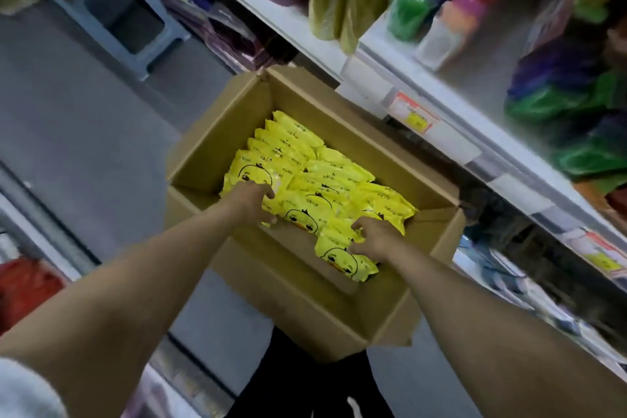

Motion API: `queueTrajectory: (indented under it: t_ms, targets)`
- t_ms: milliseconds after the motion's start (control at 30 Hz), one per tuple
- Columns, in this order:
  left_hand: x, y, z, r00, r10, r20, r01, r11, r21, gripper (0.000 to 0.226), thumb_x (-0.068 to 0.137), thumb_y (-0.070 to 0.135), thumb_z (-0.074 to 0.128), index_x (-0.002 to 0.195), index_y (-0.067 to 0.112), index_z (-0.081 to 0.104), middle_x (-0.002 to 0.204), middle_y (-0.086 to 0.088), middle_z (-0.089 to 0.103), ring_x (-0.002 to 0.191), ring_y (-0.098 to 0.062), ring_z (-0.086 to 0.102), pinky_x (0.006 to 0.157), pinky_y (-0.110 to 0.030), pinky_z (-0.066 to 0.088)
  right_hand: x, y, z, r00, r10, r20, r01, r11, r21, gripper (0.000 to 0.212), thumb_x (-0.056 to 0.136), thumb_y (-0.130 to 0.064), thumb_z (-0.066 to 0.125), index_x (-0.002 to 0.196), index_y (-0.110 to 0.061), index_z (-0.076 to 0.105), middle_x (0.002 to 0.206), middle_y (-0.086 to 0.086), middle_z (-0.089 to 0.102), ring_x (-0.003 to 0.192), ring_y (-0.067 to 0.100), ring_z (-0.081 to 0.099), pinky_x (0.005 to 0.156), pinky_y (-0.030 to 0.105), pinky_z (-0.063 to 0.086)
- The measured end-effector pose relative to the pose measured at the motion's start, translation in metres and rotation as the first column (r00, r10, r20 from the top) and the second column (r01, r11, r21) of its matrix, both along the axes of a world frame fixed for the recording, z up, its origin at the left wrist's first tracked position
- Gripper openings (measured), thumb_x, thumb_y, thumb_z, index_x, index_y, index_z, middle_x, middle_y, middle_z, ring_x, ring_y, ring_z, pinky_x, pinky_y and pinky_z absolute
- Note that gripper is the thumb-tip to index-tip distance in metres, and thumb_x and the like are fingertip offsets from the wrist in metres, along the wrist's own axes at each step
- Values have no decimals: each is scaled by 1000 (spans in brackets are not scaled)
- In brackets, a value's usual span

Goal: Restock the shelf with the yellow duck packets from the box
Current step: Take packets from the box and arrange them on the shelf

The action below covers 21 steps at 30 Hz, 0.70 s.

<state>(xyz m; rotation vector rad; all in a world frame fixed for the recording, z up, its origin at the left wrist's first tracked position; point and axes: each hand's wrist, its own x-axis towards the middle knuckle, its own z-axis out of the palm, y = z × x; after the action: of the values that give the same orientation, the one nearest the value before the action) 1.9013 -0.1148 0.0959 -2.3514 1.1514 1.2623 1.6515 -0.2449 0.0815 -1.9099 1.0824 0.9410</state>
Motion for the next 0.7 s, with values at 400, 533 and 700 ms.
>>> queueTrajectory:
  t_ms: [400,533,700]
  targets:
    - [28,-4,-77,991,-46,124,28,990,141,84,74,32,81,145,26,36,149,-7,34,135,-32,34,104,-47,41,1,33,-90,987,-21,-160,29,998,50,66,75,-47,82,126,-15,56,129,9,58,117,29,58,93,38,51]
    - [30,-12,-83,957,-189,222,146,969,198,71,82,23,73,142,22,35,144,-8,37,132,-32,36,100,-46,44,2,46,-100,976,102,-192,-109,994,-24,50,81,-49,76,120,-20,64,129,7,53,118,27,56,86,34,50]
    - [29,-18,-91,828,-451,335,344,878,332,49,88,28,64,134,22,49,141,-6,45,133,-30,35,106,-43,35,-4,50,-113,993,22,-114,-24,1000,-19,27,101,-38,51,118,-16,52,116,13,65,108,36,60,71,34,43]
